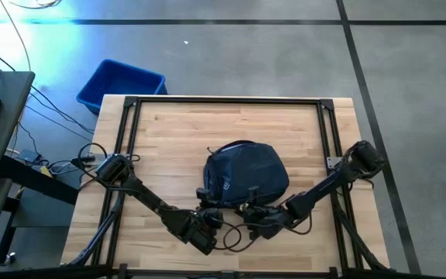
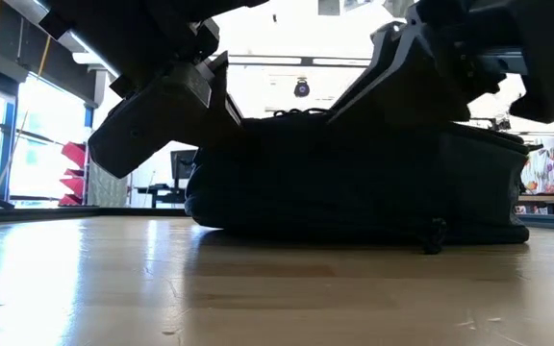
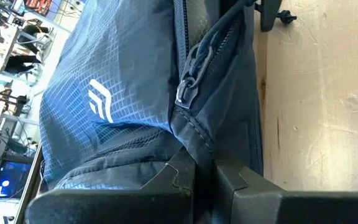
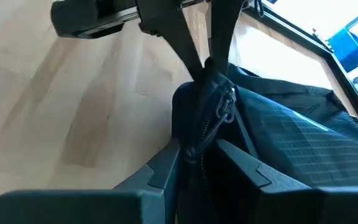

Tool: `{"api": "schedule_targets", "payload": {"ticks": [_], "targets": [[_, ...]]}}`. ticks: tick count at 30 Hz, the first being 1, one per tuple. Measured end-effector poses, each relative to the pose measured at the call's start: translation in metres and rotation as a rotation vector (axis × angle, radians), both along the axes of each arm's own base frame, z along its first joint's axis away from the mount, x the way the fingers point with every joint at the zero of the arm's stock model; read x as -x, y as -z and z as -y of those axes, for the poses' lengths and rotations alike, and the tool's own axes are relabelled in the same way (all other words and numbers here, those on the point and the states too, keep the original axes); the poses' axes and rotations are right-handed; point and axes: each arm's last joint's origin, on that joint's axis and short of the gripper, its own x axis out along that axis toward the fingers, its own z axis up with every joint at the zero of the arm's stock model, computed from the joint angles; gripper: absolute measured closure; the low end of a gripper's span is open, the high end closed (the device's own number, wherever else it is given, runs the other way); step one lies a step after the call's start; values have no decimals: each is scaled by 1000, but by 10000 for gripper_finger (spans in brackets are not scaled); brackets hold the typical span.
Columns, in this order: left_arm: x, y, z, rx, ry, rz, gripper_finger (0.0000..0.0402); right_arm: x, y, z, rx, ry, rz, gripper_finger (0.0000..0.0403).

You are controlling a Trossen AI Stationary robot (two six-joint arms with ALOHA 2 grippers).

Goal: Unpack backpack
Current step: Close the blue backpack

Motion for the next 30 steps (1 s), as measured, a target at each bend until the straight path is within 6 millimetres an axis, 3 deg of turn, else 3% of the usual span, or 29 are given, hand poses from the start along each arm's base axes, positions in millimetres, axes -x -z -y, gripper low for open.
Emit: {"api": "schedule_targets", "payload": {"ticks": [8, 14, 22, 27, 30], "targets": [[0, 0, 0, -3, 0, -6, 401, 7, 0, -6, 49, 25, 6, 394], [8, 2, -6, -21, -49, -49, 402, 27, 1, -3, 37, 122, -87, 400], [22, 3, -16, -50, -174, -48, 401, 76, 10, -8, 89, 232, -283, 402], [22, 2, -28, -103, -224, -37, 401, 105, 6, -23, 64, 175, -369, 402], [22, -3, -35, -101, -240, -64, 392, 105, 3, -36, 31, 84, -318, 402]]}}
